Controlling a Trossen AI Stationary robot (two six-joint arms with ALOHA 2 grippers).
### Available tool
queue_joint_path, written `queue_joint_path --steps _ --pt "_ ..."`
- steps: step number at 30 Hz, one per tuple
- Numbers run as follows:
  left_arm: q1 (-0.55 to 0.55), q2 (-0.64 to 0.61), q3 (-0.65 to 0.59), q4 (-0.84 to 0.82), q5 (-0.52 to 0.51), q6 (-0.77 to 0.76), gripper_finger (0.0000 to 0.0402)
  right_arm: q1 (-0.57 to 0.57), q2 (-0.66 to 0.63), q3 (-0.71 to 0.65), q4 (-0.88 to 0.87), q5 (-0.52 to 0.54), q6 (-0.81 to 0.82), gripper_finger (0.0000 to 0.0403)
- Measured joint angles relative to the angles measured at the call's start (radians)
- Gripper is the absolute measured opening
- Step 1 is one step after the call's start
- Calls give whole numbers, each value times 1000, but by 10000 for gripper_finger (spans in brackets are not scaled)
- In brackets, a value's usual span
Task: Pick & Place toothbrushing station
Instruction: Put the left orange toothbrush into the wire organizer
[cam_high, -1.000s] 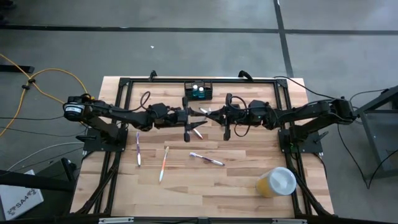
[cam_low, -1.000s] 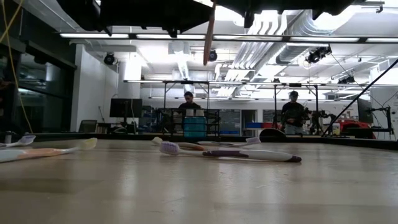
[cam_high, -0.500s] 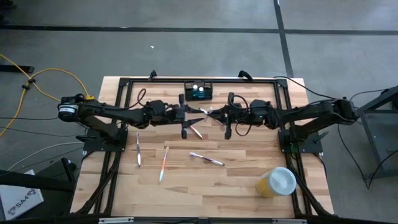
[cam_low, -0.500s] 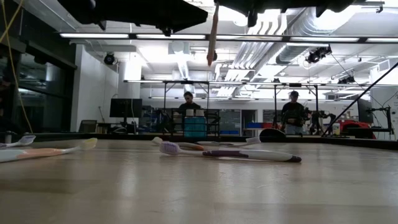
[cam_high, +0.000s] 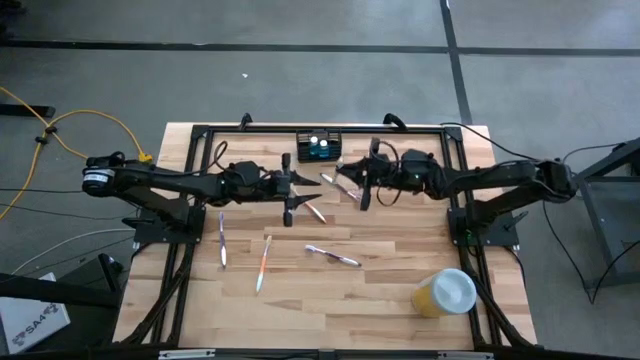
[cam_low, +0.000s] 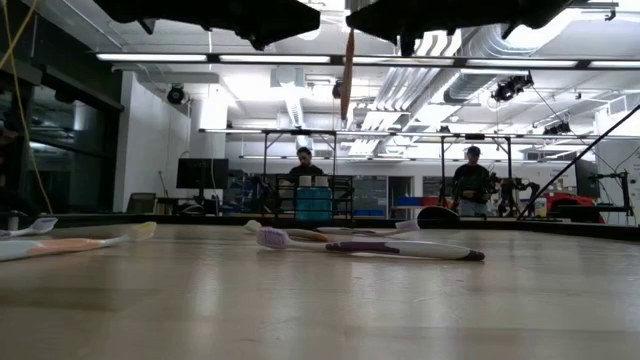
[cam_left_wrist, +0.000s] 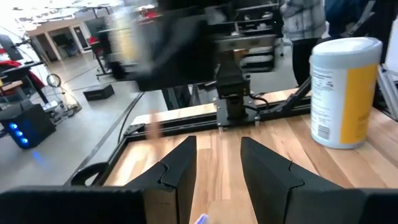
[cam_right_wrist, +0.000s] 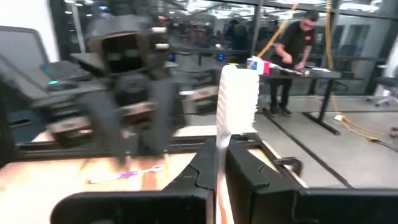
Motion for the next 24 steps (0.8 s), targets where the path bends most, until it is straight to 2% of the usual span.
queue_joint_path --steps 9,13,20,24 --pt "-5 0 0 0 -1 -3 120 -194 0 0 41 -151 48 5" --pt "-5 0 0 0 -1 -7 120 -265 21 39 36 -179 47 5" --pt "-5 0 0 0 -1 -10 120 -363 180 226 -55 -262 41 5" --pt "-5 0 0 0 -1 -10 120 -399 285 329 -111 -242 14 5"
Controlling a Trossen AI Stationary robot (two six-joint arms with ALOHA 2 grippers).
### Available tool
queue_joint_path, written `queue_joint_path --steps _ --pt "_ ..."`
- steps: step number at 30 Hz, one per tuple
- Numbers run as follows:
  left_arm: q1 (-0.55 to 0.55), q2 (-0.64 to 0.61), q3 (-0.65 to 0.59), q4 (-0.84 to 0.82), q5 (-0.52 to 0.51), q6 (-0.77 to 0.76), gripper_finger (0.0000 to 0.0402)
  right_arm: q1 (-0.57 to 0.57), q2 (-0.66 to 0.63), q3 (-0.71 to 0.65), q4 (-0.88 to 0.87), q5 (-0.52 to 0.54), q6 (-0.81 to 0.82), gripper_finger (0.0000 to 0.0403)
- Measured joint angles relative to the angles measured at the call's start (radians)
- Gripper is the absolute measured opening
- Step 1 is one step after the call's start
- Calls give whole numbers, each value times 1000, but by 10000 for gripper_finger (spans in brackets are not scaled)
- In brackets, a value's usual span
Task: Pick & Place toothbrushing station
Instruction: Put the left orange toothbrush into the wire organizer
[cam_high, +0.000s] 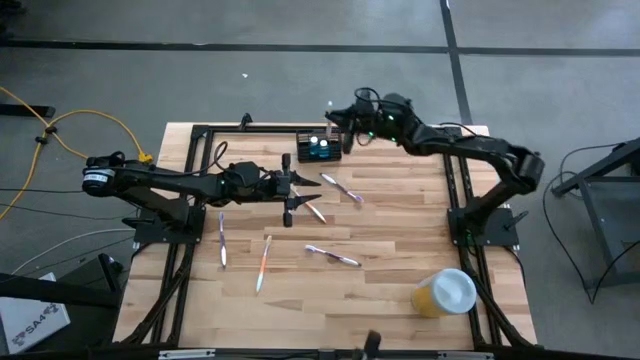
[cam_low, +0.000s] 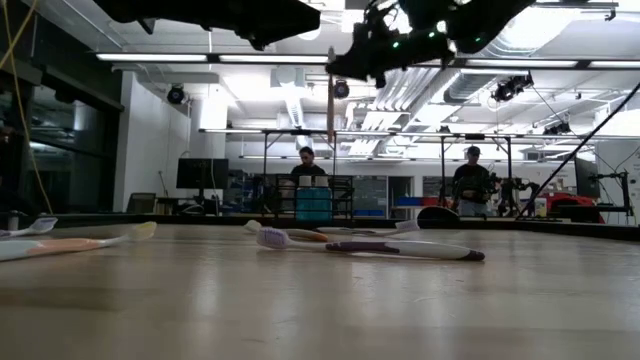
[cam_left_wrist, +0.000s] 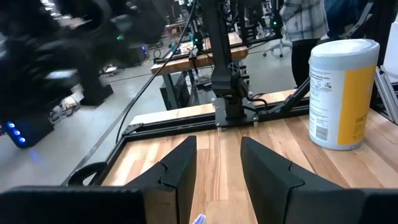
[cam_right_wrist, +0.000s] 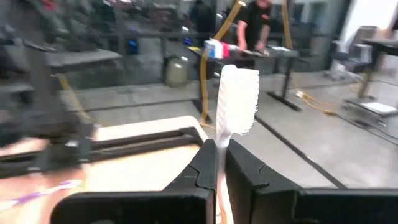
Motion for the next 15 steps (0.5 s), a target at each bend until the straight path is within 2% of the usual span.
queue_joint_path --steps 6,15 --pt "-11 0 0 0 0 0 120 -54 90 30 28 60 5 5" --pt "-19 0 -1 0 1 0 120 -61 116 29 57 102 5 5"
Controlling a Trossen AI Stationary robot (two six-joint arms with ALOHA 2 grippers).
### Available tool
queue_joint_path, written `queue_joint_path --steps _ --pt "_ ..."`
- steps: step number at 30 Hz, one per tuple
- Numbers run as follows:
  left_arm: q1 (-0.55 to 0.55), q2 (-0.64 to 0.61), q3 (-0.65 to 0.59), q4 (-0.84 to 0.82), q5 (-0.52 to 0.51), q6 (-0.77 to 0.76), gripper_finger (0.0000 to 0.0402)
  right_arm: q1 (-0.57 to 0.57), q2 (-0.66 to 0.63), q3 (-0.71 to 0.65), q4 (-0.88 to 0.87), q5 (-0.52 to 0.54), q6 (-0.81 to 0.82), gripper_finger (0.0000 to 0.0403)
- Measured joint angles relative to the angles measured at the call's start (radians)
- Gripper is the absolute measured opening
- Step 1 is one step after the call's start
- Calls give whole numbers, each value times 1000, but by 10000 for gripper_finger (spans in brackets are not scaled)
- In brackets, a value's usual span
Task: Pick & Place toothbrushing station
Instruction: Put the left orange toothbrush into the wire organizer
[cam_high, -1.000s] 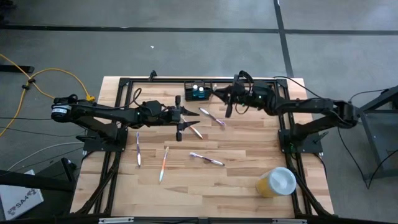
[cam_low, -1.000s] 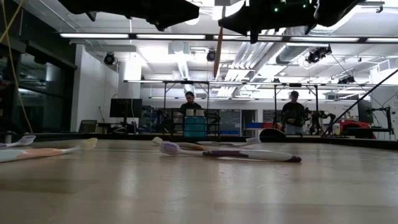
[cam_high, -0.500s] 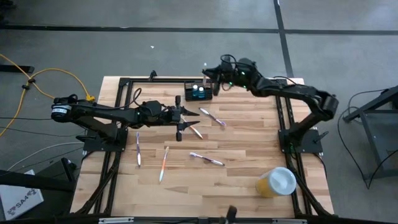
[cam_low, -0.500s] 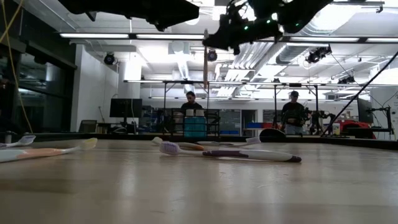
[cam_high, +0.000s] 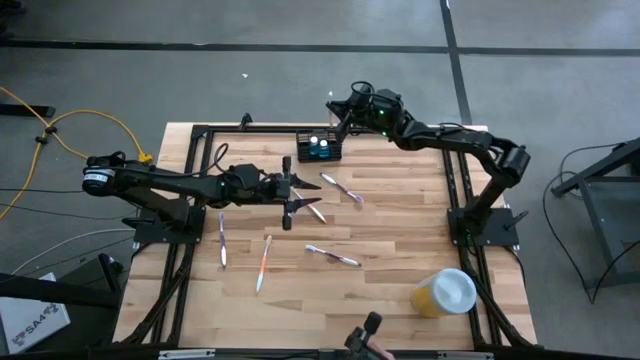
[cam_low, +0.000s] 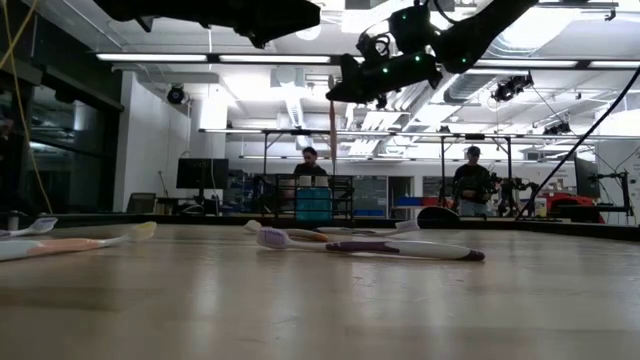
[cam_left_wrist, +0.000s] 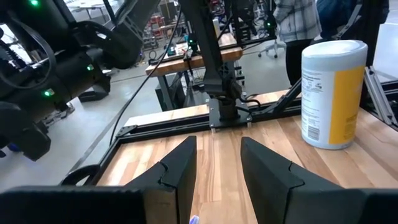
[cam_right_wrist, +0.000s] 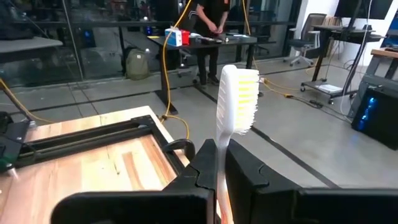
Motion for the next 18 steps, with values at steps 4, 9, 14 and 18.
queue_joint_path --steps 4,9,14,18 --pt "0 0 0 0 0 0 120 11 0 -23 24 30 -1 5" --pt "0 0 0 0 0 0 120 28 1 -84 106 75 -20 5" --pt "0 0 0 0 0 0 120 23 1 -116 136 81 -1 5" --pt "0 0 0 0 0 0 120 13 1 -140 151 82 6 5"
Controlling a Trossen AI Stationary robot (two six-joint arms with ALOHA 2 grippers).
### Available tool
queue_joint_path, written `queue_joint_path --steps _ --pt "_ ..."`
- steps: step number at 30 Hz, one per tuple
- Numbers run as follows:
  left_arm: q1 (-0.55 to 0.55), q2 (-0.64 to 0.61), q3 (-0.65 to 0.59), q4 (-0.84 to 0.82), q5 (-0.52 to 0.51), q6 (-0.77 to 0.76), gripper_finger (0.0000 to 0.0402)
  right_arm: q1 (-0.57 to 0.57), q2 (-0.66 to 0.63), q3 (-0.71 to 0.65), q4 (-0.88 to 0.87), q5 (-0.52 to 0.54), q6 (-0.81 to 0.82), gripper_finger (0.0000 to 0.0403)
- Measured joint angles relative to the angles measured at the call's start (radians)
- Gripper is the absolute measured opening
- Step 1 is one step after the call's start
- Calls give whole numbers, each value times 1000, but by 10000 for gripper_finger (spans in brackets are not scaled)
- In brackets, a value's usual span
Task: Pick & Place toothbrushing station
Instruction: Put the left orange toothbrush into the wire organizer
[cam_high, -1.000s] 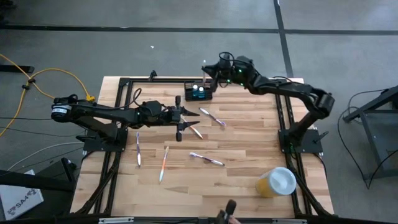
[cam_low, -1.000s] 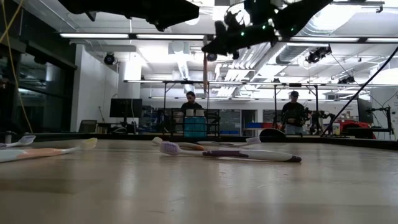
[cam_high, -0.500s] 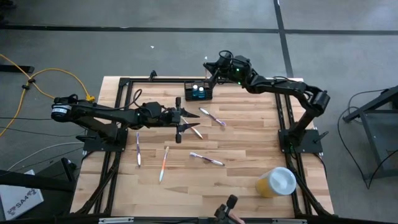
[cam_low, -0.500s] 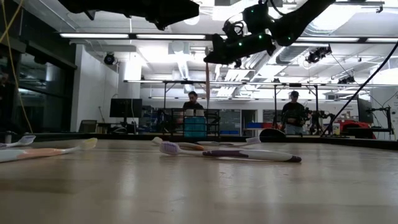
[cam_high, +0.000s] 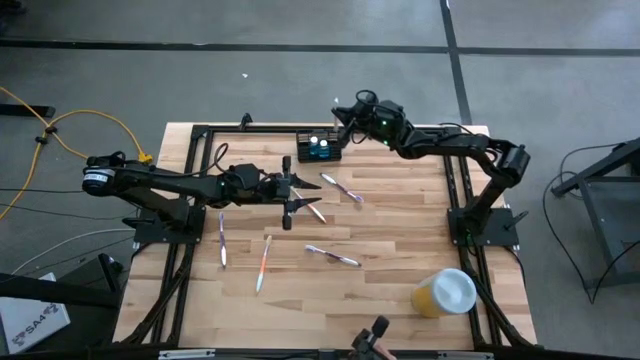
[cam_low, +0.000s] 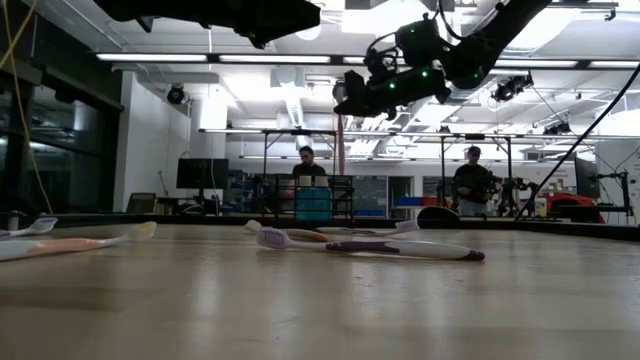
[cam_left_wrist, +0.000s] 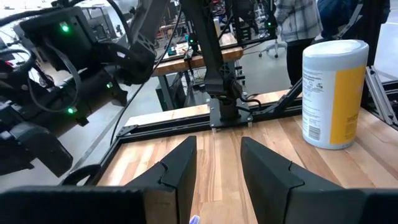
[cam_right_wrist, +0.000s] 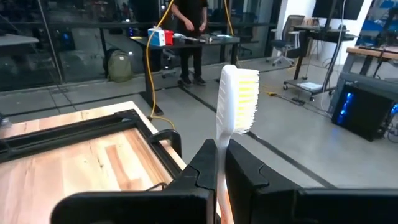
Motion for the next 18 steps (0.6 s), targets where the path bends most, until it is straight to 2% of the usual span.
queue_joint_path --steps 8,18 --pt "0 0 0 0 0 0 120 -4 22 -30 64 -2 26 5" --pt "-15 0 0 0 0 3 120 -5 131 -31 124 -3 90 5"
